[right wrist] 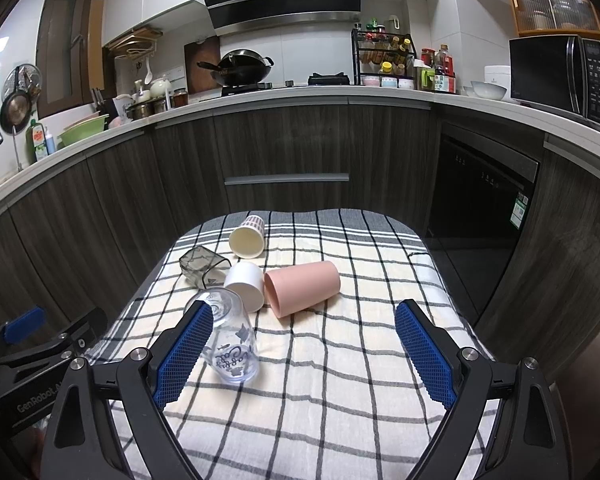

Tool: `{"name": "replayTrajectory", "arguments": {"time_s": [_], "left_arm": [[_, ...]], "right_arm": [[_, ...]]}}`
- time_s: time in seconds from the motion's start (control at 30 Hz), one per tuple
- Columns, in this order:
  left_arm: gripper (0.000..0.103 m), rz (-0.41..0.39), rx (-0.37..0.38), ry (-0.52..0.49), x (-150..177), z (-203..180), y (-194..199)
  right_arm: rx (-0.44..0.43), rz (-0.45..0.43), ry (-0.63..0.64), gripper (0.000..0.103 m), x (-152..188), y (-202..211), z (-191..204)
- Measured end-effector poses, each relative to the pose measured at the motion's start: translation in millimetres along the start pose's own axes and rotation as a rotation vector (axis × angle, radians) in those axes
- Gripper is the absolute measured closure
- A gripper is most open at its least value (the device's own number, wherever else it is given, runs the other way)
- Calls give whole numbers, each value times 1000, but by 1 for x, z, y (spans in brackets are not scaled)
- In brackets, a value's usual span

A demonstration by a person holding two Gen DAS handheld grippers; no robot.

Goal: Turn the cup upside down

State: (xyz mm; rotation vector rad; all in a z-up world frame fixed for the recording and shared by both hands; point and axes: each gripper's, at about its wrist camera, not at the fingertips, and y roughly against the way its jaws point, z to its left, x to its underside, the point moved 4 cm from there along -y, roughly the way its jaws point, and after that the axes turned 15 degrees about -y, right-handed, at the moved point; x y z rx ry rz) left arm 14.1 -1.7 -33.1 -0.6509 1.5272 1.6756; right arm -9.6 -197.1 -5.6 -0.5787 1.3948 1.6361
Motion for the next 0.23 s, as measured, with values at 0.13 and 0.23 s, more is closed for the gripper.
{"name": "replayTrajectory", "arguments": {"time_s": [0.13,0.23], "left_arm": [[2,7,-19,-16,0,0,-2],[0,12,-17,-18,-1,0,-3]], "right_arm": [[4,0,0,10,2,0,0],[6,4,-2,10,4,-2,0]]}}
